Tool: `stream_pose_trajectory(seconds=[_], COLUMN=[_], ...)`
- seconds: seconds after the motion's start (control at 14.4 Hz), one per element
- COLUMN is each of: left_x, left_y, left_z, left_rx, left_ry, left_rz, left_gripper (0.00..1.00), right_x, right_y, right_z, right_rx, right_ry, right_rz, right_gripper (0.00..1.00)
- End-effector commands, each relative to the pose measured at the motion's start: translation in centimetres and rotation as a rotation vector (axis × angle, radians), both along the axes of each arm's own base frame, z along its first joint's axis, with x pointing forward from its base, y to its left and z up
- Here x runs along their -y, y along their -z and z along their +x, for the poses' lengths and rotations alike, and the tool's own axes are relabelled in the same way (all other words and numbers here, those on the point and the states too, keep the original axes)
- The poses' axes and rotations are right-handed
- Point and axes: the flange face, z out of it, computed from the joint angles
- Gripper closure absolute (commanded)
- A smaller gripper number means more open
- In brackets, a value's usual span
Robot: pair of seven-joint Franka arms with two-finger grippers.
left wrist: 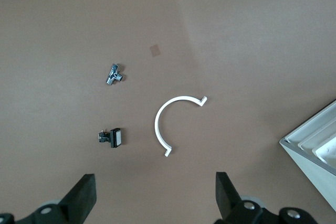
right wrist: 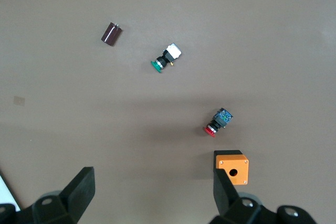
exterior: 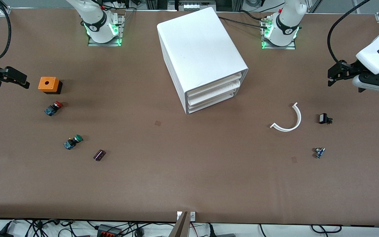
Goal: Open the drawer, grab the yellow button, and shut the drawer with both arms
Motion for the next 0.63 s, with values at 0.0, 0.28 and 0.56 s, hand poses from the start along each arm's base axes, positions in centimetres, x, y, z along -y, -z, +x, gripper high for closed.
stream_pose_trajectory(seconds=[0.0, 0.28, 0.56], left_x=[0.14, 0.14, 0.14], left_y=[-0.52, -0.59, -0.52], left_z=[0.19, 0.2, 0.19], left_rx=[-0.006, -0.004, -0.006], left_ry=[0.006, 0.006, 0.006], left_rz=[-0.013, -0.013, -0.013], left_gripper=[0.0, 0.0, 0.0], right_x=[-0.27, -0.22, -0.21], right_y=[-0.2, -0.12, 0.03], right_z=[-0.43, -0.38, -0.22], right_rx=[0.009, 0.009, 0.009], right_ry=[0.007, 0.007, 0.008], right_rz=[-0.011, -0.016, -0.016], right_gripper=[0.0, 0.0, 0.0])
